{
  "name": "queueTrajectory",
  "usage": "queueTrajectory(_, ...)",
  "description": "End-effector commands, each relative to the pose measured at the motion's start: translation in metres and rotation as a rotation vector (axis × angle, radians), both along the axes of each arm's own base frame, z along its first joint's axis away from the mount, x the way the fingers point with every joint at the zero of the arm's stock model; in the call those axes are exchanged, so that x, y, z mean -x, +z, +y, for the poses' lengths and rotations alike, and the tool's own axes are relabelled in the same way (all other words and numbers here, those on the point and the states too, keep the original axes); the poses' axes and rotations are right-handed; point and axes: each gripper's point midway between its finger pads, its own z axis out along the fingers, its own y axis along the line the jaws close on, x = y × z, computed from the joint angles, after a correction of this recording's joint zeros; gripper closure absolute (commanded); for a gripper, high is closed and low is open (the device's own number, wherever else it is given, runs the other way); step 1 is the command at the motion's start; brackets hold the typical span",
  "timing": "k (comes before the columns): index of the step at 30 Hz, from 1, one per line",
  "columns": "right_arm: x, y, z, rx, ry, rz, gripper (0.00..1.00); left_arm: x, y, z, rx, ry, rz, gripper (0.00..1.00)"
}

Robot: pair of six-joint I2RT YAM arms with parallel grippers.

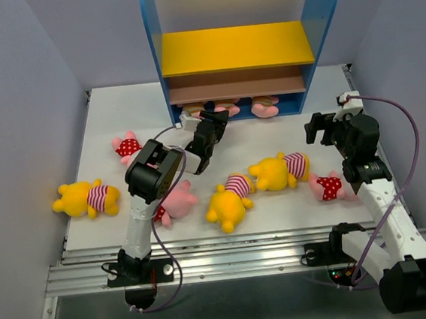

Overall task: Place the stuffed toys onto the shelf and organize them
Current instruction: Adjust the position of the stuffed toy

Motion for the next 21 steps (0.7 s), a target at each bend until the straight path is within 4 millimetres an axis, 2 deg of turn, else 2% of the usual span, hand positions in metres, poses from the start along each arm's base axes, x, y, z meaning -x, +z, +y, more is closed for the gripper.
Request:
queueTrajectory(1,-0.005,0.012,-0.003,0.015,-0.006,-0.054,0.00,-0.015,0.015,0.004,0.004,0.040,-0.013,0.32)
queueTrajectory(12,-0.005,0.010,-0.003,0.015,-0.006,-0.049,0.00,-0.030,0.014,0.017,-0.033,0.093,0.013,0.33)
queueTrajectory(21,-0.006,0.009,-0.003,0.016,-0.004,-0.048,0.00,-0.039,0.012,0.020,-0.039,0.114,0.033,0.36)
